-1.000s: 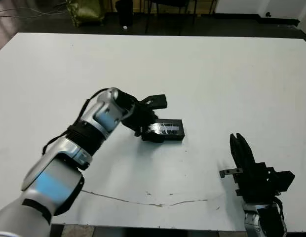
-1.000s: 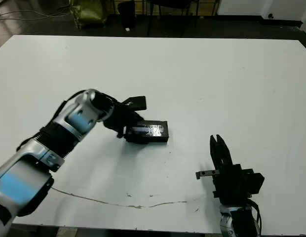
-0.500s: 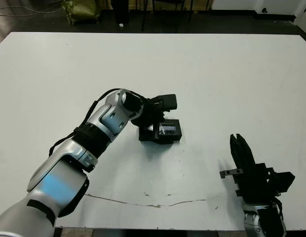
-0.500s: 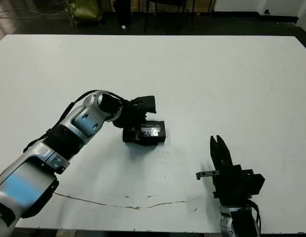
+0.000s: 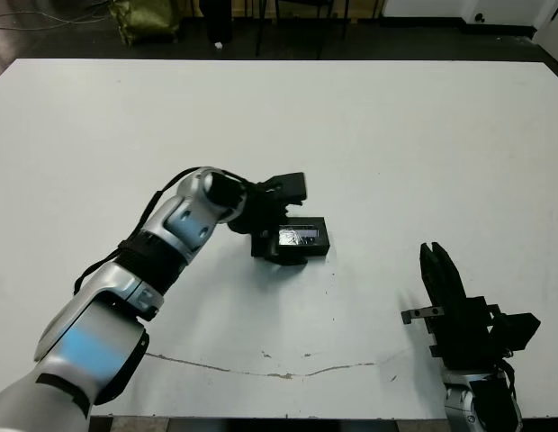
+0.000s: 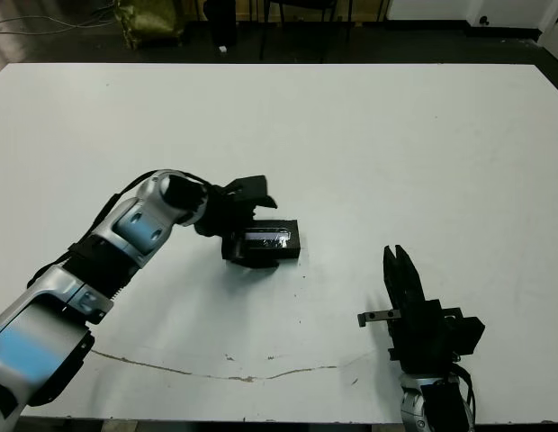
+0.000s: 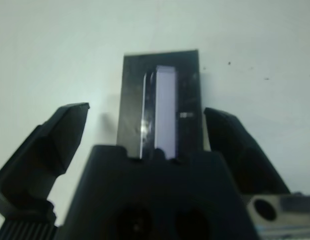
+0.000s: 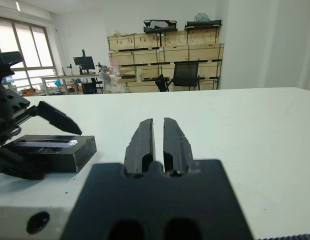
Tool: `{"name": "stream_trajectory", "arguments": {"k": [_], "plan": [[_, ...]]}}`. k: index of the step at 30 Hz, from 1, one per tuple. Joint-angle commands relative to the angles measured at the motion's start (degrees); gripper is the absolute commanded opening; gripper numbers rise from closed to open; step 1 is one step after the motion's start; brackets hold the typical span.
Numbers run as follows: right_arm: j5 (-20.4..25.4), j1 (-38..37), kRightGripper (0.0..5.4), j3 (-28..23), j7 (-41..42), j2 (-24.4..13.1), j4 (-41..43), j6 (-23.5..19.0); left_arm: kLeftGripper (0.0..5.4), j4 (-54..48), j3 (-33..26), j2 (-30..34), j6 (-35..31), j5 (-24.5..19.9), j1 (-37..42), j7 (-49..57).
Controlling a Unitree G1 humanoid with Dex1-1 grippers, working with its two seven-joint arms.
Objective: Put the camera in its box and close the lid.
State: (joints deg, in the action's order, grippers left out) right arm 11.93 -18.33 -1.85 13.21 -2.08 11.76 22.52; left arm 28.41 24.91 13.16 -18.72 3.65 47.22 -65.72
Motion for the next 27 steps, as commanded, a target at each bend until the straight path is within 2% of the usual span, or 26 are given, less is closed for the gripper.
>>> {"name": "stream_trajectory", "arguments": {"k": [1,4,11,16,20,23,27], "plan": [[0.59,-0.15,0.0,-0.12,0.54,-0.22,-1.56,-0.07,5.38,-0.98,-3.72,0.87,-2.83,-4.23,-1.14,-1.68],[-0.41,-0.32,0.0,-0.02,-0.06,-0.15,-1.09,-0.26,5.38,-1.47,-6.3,1.03,-4.2,-7.56,-1.28,-2.38],[0.25,-0.36,0.0,0.0,0.23,-0.04,-1.35,-0.4,5.38,-3.13,-9.46,1.5,-4.88,-11.63,-1.84,-2.07],[-0.68,-0.8,0.0,0.17,-0.81,0.09,-0.37,-1.54,5.38,-3.93,-11.54,1.54,-8.71,-15.11,-1.52,-1.8],[0.86,-0.47,0.0,0.32,0.44,0.12,-1.3,-0.29,5.38,-5.71,-12.89,1.87,-8.94,-16.64,-1.93,-1.37],[0.05,-0.79,0.0,0.38,-0.25,0.17,-0.64,-0.95,5.38,-10.63,-16.46,0.91,-10.48,-18.56,-4.61,4.4],[-0.34,-0.89,0.0,0.25,-0.35,-0.13,-0.43,-0.99,5.16,-29.5,-20.99,-4.4,-8.65,-14.46,-15.87,27.12]]}}
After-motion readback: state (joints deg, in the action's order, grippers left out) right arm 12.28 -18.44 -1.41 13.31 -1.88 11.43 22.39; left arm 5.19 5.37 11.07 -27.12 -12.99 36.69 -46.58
